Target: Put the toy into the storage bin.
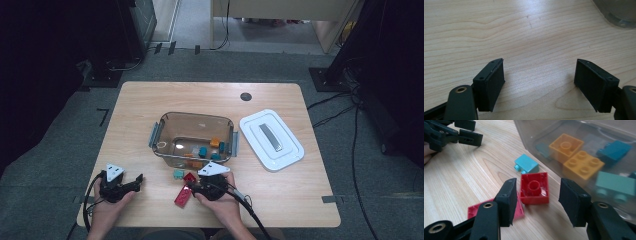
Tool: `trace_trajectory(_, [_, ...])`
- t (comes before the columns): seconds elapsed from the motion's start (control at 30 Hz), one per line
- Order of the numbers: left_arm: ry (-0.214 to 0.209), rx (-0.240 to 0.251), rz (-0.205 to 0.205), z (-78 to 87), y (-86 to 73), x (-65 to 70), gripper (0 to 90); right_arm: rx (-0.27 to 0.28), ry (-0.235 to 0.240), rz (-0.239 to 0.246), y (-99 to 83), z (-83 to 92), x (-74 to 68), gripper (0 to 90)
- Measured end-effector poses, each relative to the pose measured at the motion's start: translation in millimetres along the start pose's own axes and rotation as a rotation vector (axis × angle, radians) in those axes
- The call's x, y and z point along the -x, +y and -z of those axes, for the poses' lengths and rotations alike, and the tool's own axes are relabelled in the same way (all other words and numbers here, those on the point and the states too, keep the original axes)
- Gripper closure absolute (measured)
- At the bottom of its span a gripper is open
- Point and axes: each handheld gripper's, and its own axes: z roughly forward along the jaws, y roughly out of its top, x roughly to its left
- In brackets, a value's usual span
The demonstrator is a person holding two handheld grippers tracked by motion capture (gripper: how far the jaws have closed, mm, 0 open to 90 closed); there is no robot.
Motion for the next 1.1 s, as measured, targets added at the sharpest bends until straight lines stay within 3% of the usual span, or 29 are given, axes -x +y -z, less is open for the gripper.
trace_trajectory(0.2, [0.0,0.0,0.0,0.0,0.0,0.0,24.3,-0.018,-0.03,0.003,-0.4,-12.3,-7.1,48.8])
trace_trajectory(0.33, [0.0,0.0,0.0,0.0,0.0,0.0,24.3,-0.022,-0.052,-0.002,-2.4,-12.2,-5.6,58.7])
trace_trajectory(0.53, [0.0,0.0,0.0,0.0,0.0,0.0,24.2,-0.022,-0.026,-0.007,-3.5,-4.7,-0.9,60.1])
trace_trajectory(0.73, [0.0,0.0,0.0,0.0,0.0,0.0,24.2,-0.035,-0.03,0.02,-11.6,11.0,6.1,60.2])
trace_trajectory(0.97, [0.0,0.0,-0.001,0.0,0.0,0.0,24.2,-0.067,-0.075,0.069,-32.7,44.6,21.1,60.1])
trace_trajectory(1.1, [0.0,0.0,-0.001,-0.1,0.0,0.0,24.2,-0.064,-0.079,0.066,-39.7,53.1,26.4,58.5])
